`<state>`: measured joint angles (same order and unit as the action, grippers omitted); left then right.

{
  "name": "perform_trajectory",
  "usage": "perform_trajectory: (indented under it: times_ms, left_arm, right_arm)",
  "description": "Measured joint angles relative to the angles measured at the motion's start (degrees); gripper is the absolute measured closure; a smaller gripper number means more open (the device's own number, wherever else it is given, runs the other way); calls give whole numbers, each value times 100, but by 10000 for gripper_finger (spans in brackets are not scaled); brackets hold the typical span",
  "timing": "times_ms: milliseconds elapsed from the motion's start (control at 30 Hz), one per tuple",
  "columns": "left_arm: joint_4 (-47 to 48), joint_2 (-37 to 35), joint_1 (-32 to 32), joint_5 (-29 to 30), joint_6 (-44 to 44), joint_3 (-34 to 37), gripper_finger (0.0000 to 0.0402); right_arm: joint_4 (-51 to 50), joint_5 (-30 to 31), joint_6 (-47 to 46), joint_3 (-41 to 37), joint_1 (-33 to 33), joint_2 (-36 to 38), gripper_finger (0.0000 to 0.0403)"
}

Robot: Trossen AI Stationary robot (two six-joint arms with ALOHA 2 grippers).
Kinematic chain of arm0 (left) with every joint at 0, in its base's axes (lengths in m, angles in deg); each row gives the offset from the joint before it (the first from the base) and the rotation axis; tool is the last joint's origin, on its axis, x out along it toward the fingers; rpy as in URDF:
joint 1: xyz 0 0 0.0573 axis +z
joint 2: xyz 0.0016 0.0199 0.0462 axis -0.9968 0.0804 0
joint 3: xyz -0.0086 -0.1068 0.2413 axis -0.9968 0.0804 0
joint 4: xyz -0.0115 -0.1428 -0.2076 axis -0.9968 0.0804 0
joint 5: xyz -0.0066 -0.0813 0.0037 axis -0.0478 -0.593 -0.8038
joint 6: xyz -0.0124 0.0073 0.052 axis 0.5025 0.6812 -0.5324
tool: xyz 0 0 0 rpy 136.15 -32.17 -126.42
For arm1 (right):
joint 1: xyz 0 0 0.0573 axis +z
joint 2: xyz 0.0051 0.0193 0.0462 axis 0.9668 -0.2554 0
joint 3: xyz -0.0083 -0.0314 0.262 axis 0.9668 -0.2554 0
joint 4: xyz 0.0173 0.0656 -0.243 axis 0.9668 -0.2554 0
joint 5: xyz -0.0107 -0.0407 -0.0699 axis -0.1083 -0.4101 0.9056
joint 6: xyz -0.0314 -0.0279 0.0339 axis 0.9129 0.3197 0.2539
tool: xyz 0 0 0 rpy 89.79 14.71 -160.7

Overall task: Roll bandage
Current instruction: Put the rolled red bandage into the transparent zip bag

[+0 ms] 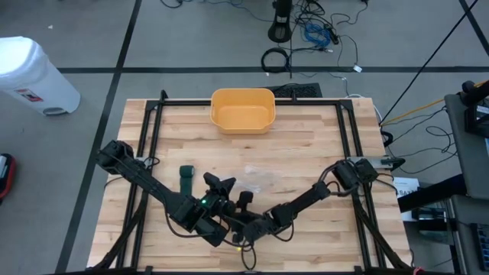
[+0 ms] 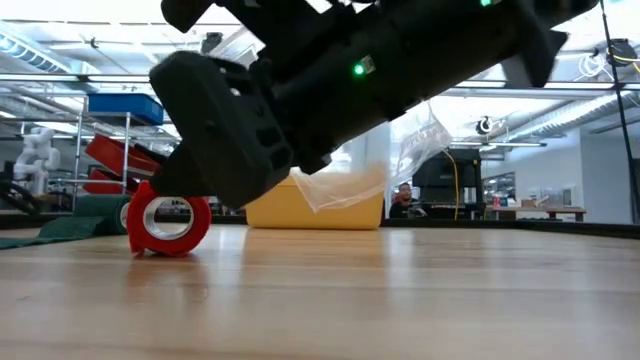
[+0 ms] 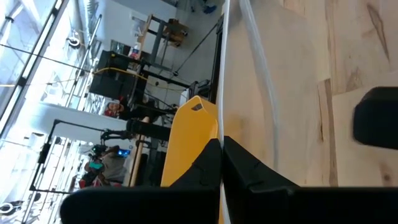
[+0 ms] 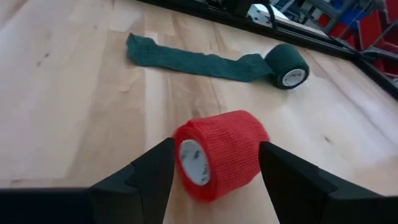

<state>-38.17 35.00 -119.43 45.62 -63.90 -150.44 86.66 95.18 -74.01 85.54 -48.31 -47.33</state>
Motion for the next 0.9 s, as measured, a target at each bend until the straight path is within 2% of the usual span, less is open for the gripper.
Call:
perform_trajectory:
  times_ms: [433, 767, 900]
  left_arm:
    - [-2, 0, 57, 3, -2, 0, 398]
    - [-10, 0, 66, -2, 2, 0, 398]
    - [-44, 0, 68, -4, 0, 0, 398]
  right_arm:
    - [-299, -160, 313, -1, -139, -26, 186]
    - [-219, 578, 241, -5, -161, -139, 186]
    - [-125, 665, 199, -5, -164, -142, 186]
